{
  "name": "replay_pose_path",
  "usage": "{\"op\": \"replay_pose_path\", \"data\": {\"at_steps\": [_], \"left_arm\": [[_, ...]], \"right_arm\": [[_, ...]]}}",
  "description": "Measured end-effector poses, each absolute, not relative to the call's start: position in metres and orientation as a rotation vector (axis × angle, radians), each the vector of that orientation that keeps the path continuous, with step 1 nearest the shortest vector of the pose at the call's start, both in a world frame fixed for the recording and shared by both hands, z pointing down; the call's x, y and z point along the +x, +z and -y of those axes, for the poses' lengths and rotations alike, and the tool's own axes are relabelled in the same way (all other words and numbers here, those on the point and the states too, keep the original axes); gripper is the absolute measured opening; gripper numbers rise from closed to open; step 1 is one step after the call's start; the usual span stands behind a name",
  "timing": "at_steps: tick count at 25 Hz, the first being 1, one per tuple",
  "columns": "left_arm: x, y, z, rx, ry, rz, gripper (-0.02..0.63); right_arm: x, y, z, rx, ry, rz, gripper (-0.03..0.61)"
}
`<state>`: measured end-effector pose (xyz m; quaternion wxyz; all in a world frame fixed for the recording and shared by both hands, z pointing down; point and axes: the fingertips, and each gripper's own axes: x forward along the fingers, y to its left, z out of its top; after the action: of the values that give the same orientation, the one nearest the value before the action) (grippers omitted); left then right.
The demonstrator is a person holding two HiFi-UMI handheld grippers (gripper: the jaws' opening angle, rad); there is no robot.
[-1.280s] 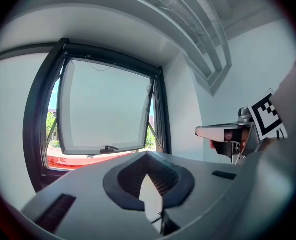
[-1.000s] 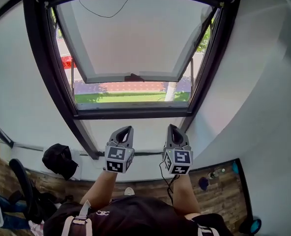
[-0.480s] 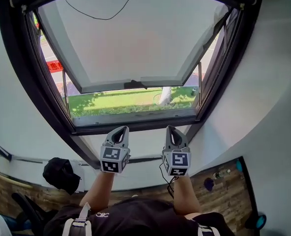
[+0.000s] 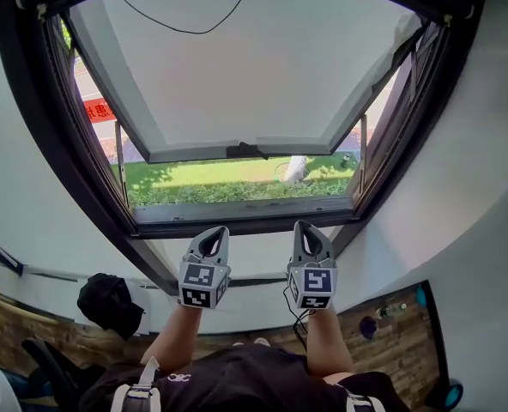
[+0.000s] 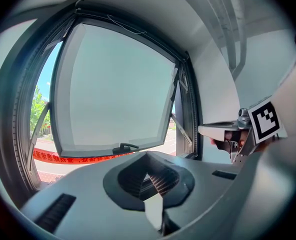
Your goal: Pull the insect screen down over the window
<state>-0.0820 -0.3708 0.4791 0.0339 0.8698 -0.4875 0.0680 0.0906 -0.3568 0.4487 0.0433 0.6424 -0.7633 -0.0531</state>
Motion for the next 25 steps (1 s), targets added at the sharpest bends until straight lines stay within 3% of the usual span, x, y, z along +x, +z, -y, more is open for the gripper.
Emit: {"op": "replay_pose_path", "data": {"at_steps": [18, 25], "left_arm": [[-0.091, 0.452, 0.388, 2.601, 0.159, 1.642, 0.002], [-0.112, 0.41, 0.403, 2.735, 0.322, 1.814, 0.002]], "right_arm": [[0.12, 0.431, 0.375, 1.975, -0.158, 2.373, 0.005], [0.143, 0.406, 0.383, 1.806, -0.621, 2.042, 0.005]]}}
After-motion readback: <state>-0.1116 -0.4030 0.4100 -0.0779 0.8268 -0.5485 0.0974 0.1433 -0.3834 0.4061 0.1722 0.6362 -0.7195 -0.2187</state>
